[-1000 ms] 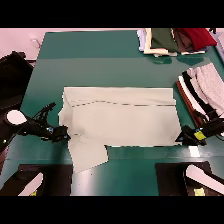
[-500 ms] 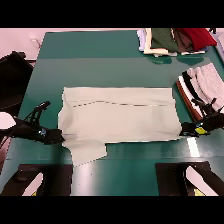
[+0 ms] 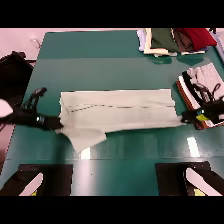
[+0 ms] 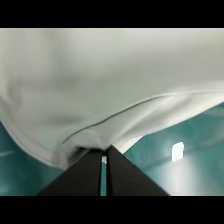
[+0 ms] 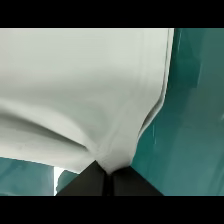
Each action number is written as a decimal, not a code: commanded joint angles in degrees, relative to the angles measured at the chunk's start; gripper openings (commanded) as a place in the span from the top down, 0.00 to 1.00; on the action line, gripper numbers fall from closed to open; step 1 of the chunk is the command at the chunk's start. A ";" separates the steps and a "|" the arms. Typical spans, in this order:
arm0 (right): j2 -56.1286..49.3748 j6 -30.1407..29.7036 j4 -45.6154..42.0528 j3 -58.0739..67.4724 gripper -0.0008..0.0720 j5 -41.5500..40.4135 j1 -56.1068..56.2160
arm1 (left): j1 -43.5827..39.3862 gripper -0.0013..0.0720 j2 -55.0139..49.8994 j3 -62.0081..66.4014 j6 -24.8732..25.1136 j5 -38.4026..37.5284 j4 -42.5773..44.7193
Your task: Fold the shirts.
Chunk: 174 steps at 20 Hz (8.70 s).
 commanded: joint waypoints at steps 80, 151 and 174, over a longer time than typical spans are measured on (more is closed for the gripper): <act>-35.04 -8.39 35.15 37.40 0.49 -18.75 32.59 | -5.27 0.95 -28.52 61.75 -2.95 8.11 11.96; -11.87 -19.32 14.01 34.62 0.96 -13.05 -29.00 | -23.65 0.95 -32.28 59.95 -3.43 11.93 7.89; -5.42 -11.93 38.99 29.00 0.13 -12.09 -8.35 | -23.65 0.95 -32.57 59.98 -3.04 13.25 8.11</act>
